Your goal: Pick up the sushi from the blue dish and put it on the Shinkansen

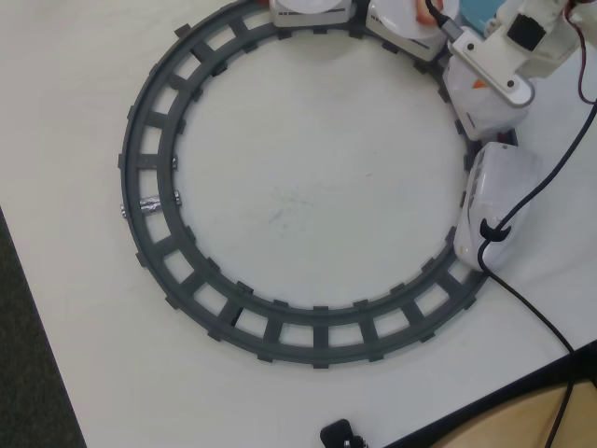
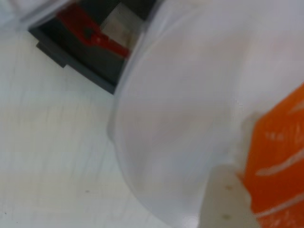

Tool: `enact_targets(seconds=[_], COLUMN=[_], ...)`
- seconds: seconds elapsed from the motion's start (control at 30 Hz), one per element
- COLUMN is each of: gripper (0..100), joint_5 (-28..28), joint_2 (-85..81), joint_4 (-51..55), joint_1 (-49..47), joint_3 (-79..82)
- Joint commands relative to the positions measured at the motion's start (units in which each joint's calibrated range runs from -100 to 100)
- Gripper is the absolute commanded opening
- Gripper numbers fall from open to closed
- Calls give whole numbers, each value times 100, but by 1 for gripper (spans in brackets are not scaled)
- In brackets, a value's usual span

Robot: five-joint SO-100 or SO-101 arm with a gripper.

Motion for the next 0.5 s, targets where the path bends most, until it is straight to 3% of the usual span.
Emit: enact_targets(seconds=[0.0,0.47], gripper=[3,7], joint_5=[6,12], joint_2=[-277,40], joint_4=[-31,-48], joint_1=[7,-117], joint_3=[-14,471])
